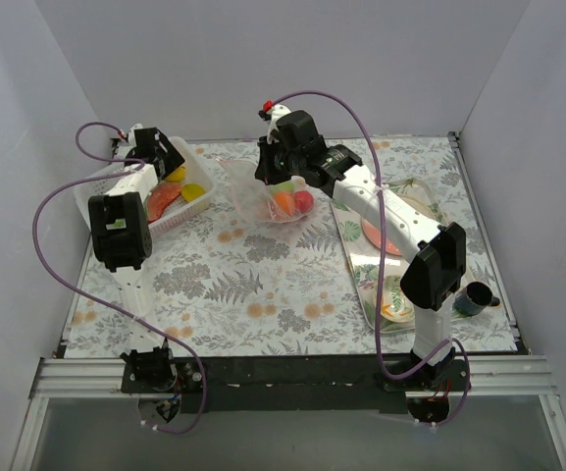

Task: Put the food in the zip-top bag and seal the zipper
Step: Pick up the fake fruit from the bin, then place the fake fruit in the zipper food storage bag.

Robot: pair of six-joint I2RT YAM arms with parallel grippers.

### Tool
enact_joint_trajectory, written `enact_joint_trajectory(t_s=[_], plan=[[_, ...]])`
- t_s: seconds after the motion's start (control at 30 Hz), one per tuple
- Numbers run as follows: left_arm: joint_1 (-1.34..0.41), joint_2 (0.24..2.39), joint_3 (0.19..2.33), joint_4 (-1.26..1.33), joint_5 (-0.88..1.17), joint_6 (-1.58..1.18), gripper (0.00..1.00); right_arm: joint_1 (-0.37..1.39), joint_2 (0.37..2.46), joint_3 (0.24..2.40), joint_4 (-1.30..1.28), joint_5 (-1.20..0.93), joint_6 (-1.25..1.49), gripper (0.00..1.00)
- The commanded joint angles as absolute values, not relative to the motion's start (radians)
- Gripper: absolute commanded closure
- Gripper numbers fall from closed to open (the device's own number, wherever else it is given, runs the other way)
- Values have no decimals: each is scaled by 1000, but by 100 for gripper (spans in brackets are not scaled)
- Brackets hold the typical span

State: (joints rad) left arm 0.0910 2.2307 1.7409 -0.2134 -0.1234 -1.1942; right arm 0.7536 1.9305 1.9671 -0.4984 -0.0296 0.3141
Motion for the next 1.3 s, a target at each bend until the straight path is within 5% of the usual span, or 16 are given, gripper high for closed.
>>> enact_joint_trajectory(t_s=[0.0, 0.43, 0.8, 1.27], plan=[[97, 2088, 1710, -236, -126, -1151, 63, 752, 1921, 1994, -472, -25, 308, 99], [97, 1677, 1404, -250, -12, -1193, 67, 750, 1990, 2068, -489, 26, 313, 99], [39, 1140, 1098, -253, 342, -1345, 67, 753, 2020, 2071, -497, 37, 348, 99], [-296, 1170, 1037, -169, 240, -1445, 64, 761, 2010, 2069, -503, 46, 379, 99]])
